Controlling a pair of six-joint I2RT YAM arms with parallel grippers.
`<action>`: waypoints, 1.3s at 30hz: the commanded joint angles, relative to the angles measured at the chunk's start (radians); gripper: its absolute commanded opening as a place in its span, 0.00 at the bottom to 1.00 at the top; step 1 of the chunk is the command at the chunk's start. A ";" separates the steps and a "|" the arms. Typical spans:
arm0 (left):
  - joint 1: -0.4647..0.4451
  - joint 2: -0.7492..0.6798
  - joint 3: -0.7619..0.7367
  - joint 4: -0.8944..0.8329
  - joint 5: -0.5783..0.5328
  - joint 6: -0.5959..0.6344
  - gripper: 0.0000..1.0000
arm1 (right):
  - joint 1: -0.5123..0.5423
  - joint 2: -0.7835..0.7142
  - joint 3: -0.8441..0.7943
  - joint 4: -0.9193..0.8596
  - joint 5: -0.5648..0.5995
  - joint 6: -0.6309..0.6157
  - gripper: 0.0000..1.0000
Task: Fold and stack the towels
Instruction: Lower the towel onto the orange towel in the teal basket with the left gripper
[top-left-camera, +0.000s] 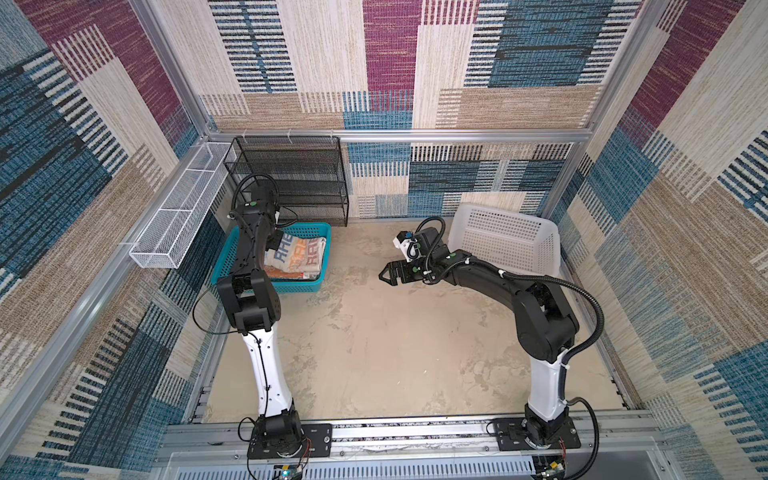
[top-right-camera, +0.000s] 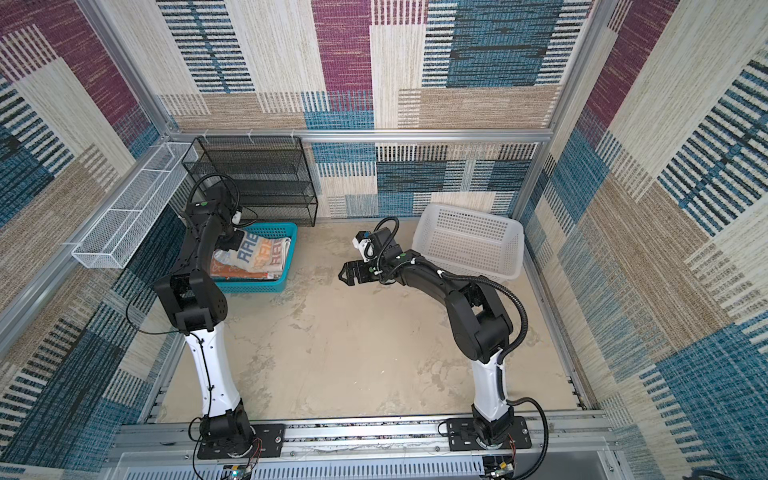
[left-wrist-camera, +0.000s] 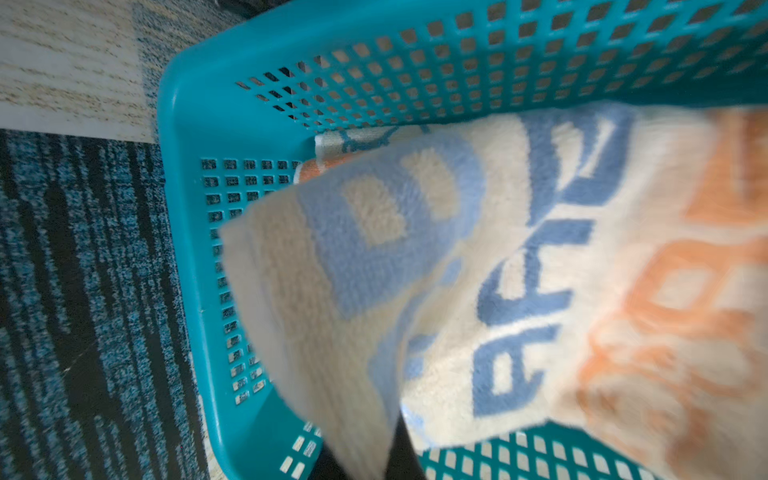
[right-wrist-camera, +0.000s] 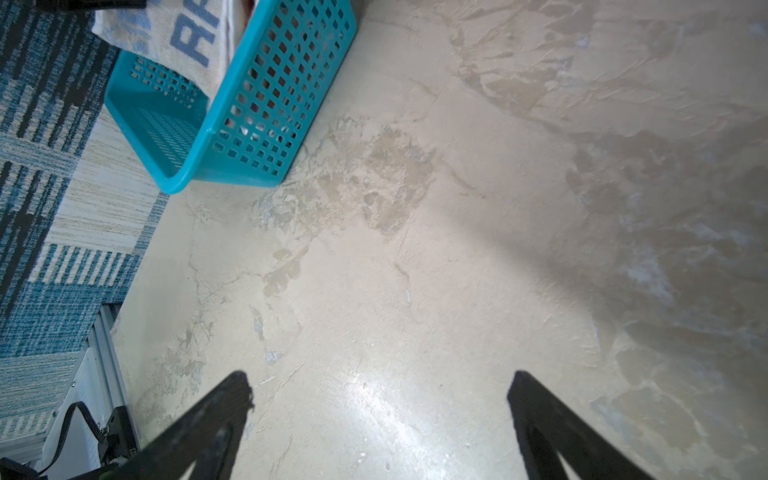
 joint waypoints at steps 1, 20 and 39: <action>0.004 0.016 0.005 0.027 0.001 0.019 0.00 | 0.002 0.000 -0.001 -0.002 -0.020 -0.006 0.99; 0.041 0.085 0.021 0.053 -0.033 -0.068 0.99 | 0.003 -0.043 -0.041 0.005 -0.001 -0.006 0.99; -0.041 -0.529 -0.726 0.395 0.262 -0.346 1.00 | -0.021 -0.505 -0.389 0.092 0.628 0.002 0.99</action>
